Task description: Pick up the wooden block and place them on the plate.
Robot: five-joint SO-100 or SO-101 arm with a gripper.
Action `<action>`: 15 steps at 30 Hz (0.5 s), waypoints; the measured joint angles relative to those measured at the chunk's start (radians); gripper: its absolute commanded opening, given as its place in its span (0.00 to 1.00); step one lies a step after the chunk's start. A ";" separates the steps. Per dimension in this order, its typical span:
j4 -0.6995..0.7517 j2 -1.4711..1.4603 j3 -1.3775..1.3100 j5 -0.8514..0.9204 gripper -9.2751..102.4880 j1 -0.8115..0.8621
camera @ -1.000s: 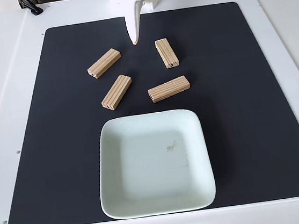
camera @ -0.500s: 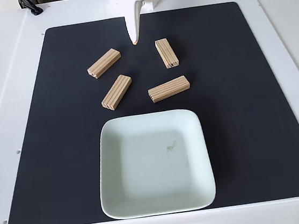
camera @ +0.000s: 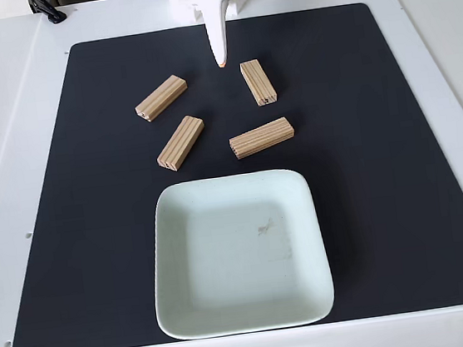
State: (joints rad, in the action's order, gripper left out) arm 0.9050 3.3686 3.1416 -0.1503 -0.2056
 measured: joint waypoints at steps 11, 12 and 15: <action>0.000 0.000 0.000 0.000 0.08 -0.014; 0.000 0.000 0.000 0.000 0.08 -0.014; 0.000 0.000 0.000 0.000 0.08 -0.014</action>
State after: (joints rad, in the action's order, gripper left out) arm 0.9050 3.3686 3.1416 -0.1503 -0.2194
